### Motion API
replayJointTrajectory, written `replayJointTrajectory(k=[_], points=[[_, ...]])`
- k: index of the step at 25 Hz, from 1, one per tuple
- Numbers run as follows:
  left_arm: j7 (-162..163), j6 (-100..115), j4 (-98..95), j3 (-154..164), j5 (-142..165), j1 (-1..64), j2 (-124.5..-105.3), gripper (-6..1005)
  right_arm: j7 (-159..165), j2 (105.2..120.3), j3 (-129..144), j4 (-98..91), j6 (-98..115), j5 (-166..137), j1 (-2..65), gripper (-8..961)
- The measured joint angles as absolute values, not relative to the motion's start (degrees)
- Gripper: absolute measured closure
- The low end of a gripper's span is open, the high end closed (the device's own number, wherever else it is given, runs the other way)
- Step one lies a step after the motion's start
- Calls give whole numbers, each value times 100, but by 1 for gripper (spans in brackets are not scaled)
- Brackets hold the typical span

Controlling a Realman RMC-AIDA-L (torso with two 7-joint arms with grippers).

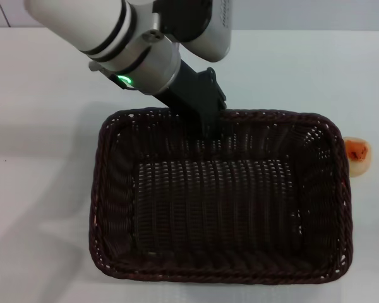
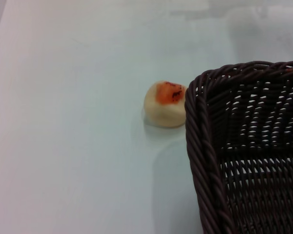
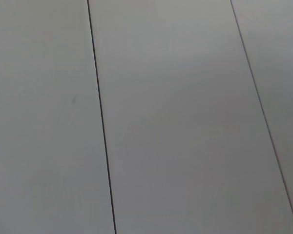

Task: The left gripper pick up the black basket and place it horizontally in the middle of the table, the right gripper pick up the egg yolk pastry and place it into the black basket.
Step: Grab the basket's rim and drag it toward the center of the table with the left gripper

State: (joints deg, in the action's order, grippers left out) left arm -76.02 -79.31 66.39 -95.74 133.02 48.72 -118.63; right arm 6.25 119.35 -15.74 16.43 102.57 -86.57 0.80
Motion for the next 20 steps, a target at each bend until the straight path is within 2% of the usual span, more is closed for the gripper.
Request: replayJointTrajectory(k=[12,17,20], points=[[-7446,-7003,6229,-9345,13010,5060,-11876,637,626,11927,-1444,1643,10256,-8660,153,168],[-7436,-6615,6397,-9396,12930,4935,-11864,524,622,11926,-1432,1644,10246,-8662,158,172],[-7367,-5934,6734,-9400,12834,4620,-11859,456,603,11926,-1431,1630,10204,-8662,176,174]])
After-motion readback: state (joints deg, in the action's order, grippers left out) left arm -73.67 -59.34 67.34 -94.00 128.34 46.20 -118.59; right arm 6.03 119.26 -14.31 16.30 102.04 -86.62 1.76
